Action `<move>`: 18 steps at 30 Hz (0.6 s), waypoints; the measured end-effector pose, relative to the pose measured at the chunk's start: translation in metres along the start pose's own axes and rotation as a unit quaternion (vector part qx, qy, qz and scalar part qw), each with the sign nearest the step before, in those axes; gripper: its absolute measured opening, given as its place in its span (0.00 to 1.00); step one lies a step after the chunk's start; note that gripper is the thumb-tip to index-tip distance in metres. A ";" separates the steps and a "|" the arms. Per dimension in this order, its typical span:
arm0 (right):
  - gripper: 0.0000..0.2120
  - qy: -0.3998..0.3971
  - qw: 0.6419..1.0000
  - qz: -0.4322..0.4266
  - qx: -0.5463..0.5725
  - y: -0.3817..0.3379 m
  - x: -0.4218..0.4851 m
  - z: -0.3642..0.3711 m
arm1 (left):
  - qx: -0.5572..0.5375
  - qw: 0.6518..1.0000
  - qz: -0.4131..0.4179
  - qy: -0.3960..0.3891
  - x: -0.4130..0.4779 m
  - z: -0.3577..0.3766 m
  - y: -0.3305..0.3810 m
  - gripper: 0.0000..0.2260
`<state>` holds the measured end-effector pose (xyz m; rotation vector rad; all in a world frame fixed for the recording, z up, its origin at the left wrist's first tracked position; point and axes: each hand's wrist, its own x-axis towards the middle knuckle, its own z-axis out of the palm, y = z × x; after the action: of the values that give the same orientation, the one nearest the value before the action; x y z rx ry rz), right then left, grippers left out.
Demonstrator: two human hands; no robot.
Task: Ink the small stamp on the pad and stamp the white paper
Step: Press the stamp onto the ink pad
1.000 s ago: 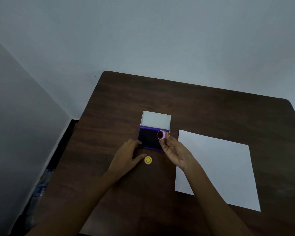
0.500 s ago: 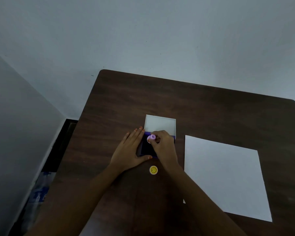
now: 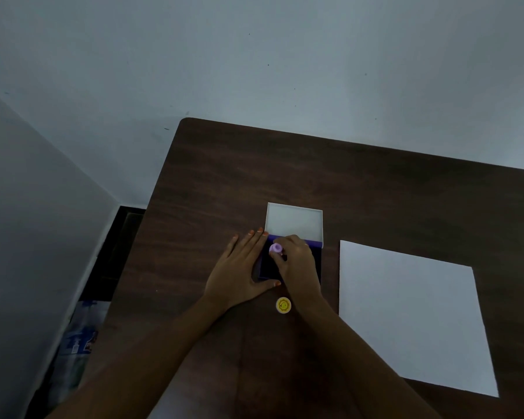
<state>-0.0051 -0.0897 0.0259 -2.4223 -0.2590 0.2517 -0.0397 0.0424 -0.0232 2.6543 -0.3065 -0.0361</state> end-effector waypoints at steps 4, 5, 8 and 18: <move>0.12 0.012 1.000 0.000 0.007 -0.001 -0.002 0.002 | -0.006 1.000 -0.003 -0.003 0.001 0.000 0.000 0.43; 0.11 0.016 1.000 -0.001 0.010 0.000 -0.003 0.002 | -0.005 1.000 -0.003 -0.002 0.000 -0.001 0.000 0.42; 0.10 0.023 1.000 -0.006 0.017 -0.001 -0.004 0.001 | 0.000 1.000 -0.003 -0.002 0.000 0.000 -0.001 0.42; 0.15 0.044 0.963 0.156 0.216 0.006 0.004 -0.028 | 0.002 1.000 -0.010 -0.001 -0.001 0.002 -0.002 0.42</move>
<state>0.0062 -0.1104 0.0420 -2.0211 0.2043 0.3040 -0.0408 0.0431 -0.0259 2.6622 -0.2806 -0.0449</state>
